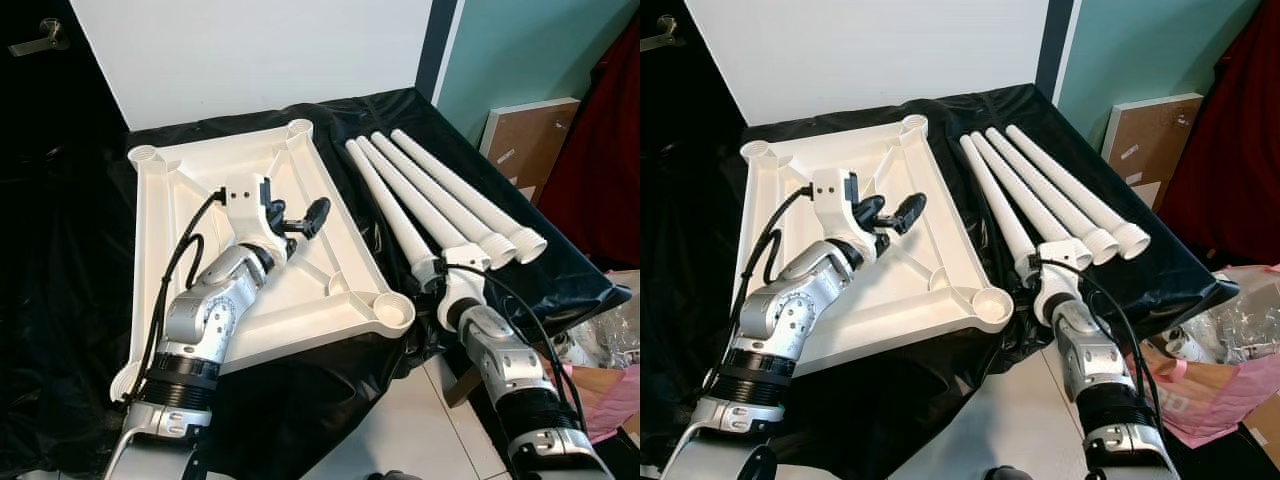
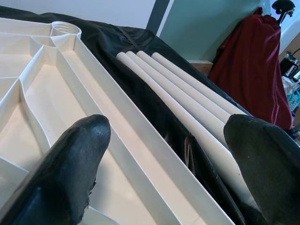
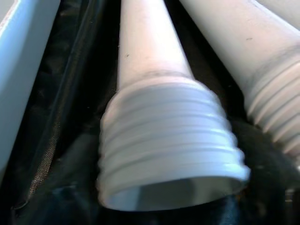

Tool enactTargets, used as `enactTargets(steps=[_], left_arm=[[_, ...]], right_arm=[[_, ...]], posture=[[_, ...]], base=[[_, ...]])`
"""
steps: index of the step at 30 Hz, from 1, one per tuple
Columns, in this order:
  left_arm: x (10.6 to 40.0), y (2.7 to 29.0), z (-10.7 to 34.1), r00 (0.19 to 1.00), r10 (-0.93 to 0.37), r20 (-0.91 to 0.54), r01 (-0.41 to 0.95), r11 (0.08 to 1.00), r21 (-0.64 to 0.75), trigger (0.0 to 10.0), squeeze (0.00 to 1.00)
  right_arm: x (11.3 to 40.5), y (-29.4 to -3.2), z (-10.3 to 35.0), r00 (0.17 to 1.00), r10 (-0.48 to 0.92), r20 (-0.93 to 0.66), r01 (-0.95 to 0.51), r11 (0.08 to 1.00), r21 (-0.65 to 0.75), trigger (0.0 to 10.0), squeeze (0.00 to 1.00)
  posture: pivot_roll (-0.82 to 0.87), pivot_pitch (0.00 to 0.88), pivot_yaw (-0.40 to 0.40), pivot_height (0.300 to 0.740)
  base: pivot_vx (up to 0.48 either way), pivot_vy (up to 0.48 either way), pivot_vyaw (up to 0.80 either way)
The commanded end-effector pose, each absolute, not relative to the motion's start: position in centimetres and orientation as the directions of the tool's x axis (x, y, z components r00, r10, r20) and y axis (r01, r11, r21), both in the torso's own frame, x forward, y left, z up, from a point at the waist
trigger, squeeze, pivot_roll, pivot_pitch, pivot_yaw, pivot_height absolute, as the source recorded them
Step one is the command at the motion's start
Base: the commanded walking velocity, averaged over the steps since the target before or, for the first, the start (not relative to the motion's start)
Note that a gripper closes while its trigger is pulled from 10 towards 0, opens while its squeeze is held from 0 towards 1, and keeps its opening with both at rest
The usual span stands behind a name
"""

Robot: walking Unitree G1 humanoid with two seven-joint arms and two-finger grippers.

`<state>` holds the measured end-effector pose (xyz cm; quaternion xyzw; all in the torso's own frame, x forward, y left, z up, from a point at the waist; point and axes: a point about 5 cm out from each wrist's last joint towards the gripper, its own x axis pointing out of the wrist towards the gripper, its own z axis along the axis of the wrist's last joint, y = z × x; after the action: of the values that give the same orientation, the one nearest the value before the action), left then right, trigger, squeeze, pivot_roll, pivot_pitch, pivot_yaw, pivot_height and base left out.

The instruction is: Building children table

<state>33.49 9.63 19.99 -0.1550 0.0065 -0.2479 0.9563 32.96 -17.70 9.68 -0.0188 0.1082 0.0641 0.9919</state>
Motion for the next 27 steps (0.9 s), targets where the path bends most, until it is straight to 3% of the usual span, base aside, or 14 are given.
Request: enactTargets(steps=[1, 2, 3, 10, 11, 12, 13, 19, 27], left_arm=[[33.1, 9.3, 20.1, 0.82, -0.564, 0.094, 0.565, 0.774, -0.285, 10.0, 0.0], [33.1, 9.3, 20.1, 0.82, -0.564, 0.094, 0.565, 0.774, -0.285, 10.0, 0.0], [33.1, 9.3, 20.1, 0.822, -0.562, 0.094, 0.563, 0.777, -0.283, 10.0, 0.0], [33.1, 9.4, 20.1, 0.827, -0.554, 0.092, 0.555, 0.782, -0.281, 10.0, 0.0], [33.1, 9.5, 20.1, 0.829, -0.552, 0.092, 0.554, 0.784, -0.28, 10.0, 0.0], [33.1, 9.5, 20.1, 0.829, -0.552, 0.092, 0.554, 0.784, -0.28, 10.0, 0.0], [33.2, 9.6, 20.2, 0.83, -0.551, 0.092, 0.552, 0.786, -0.279, 10.0, 0.0], [33.5, 10.3, 20.6, 0.835, -0.541, 0.1, 0.546, 0.792, -0.273, 10.0, 0.0], [34.1, 10.2, 21.1, 0.814, -0.571, 0.105, 0.575, 0.77, -0.276, 10.0, 0.0]], right_arm=[[33.0, -17.8, 9.2, 0.966, 0.11, -0.234, -0.116, 0.993, -0.012, 0.8, 0.0], [33.0, -17.8, 9.2, 0.966, 0.11, -0.234, -0.116, 0.993, -0.012, 0.8, 0.0], [33.0, -17.7, 9.2, 0.967, 0.112, -0.229, -0.117, 0.993, -0.009, 0.0, 0.0], [33.2, -17.0, 9.6, 0.973, 0.128, -0.19, -0.131, 0.991, 0.0, 0.0, 0.0], [33.1, -16.8, 10.1, 0.98, 0.141, -0.139, -0.141, 0.99, 0.007, 3.3, 0.0], [33.1, -16.8, 10.1, 0.98, 0.141, -0.139, -0.141, 0.99, 0.007, 3.3, 0.0], [33.0, -16.5, 10.8, 0.984, 0.158, -0.083, -0.157, 0.987, 0.02, 10.0, 0.0], [32.1, -16.4, 13.6, 0.978, 0.16, 0.136, -0.167, 0.985, 0.04, 10.0, 0.0], [31.2, -16.0, 15.3, 0.941, 0.216, 0.261, -0.228, 0.973, 0.018, 10.0, 0.0]], posture=[[-0.06, 0.052, 0.011, 0.74], [-0.06, 0.052, 0.011, 0.74], [-0.06, 0.055, 0.011, 0.74], [-0.06, 0.058, 0.01, 0.74], [-0.05, 0.06, 0.008, 0.74], [-0.05, 0.06, 0.008, 0.74], [-0.05, 0.06, 0.008, 0.74], [-0.06, 0.061, 0.009, 0.74], [-0.06, 0.059, 0.011, 0.74]], base=[[0.0, 0.0, 0.0], [0.0, 0.0, 0.0], [0.0, 0.0, 0.0], [0.0, 0.0, 0.0], [0.0, 0.0, 0.0], [0.0, 0.0, 0.0], [0.0, 0.0, 0.0], [0.0, 0.0, 0.0], [0.0, 0.0, 0.0]])
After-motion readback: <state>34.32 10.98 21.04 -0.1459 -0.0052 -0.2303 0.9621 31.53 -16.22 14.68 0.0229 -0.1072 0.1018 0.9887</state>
